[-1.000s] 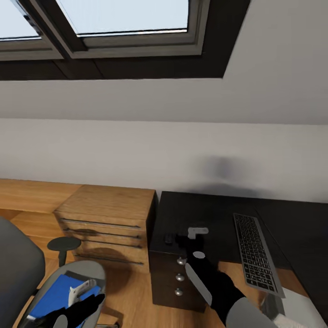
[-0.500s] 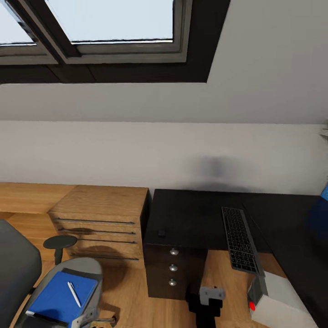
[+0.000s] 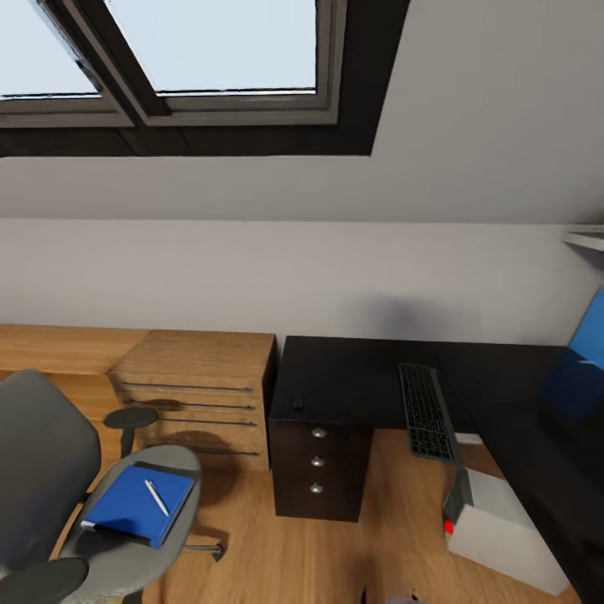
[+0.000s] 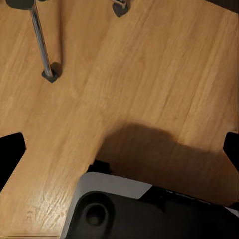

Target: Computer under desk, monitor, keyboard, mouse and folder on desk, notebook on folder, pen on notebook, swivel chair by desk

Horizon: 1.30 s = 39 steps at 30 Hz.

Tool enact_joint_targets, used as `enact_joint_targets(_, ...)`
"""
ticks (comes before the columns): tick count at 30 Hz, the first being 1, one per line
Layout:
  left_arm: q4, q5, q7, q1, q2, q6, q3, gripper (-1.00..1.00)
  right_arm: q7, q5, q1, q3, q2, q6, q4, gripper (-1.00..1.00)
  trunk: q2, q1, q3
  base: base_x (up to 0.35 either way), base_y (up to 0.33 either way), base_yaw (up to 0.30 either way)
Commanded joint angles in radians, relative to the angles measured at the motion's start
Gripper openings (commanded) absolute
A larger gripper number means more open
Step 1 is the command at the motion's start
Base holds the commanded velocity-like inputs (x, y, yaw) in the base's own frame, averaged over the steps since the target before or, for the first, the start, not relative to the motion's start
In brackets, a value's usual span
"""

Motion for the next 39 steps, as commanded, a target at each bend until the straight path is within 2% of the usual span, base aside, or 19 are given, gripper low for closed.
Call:
enact_joint_targets(1,0.005,0.009,0.009,0.000,0.002,-0.004,-0.014,1.00,0.009,-0.011,-0.002,0.007,-0.001,-0.007,0.010,1.00,-0.002,0.000,-0.002,-0.340,0.000,0.000)
enact_joint_targets(5,0.031,0.010,0.010,0.000,0.001,-0.028,-0.029,1.00,0.060,-0.014,-0.002,0.003,-0.001,-0.026,0.039,1.00,-0.002,0.000,-0.002,-0.270,0.000,0.000)
enact_joint_targets(9,0.047,0.010,0.012,0.000,-0.003,-0.032,-0.034,1.00,0.074,-0.015,-0.002,0.004,0.002,-0.059,0.048,1.00,-0.002,0.000,-0.002,-0.108,0.000,0.000)
enact_joint_targets(12,0.083,0.009,0.014,0.000,-0.005,-0.034,-0.036,1.00,0.079,-0.015,-0.002,0.003,0.016,-0.074,0.054,1.00,-0.002,0.000,-0.002,-0.035,0.000,0.000)
enact_joint_targets(16,0.093,0.009,0.014,0.000,-0.005,-0.035,-0.037,1.00,0.080,-0.015,-0.002,0.003,0.021,-0.081,0.064,1.00,-0.002,0.000,-0.002,-0.010,0.000,0.000)
enact_joint_targets(32,0.102,0.008,0.015,0.000,-0.006,-0.034,-0.036,1.00,0.084,-0.006,-0.002,0.003,0.018,-0.087,0.087,1.00,-0.002,0.000,-0.002,-0.001,0.000,0.000)
enact_joint_targets(39,0.103,0.008,0.015,0.000,-0.006,-0.034,-0.036,1.00,0.084,-0.005,-0.002,0.003,0.018,-0.087,0.087,1.00,-0.002,0.000,-0.002,-0.058,-0.174,0.000)
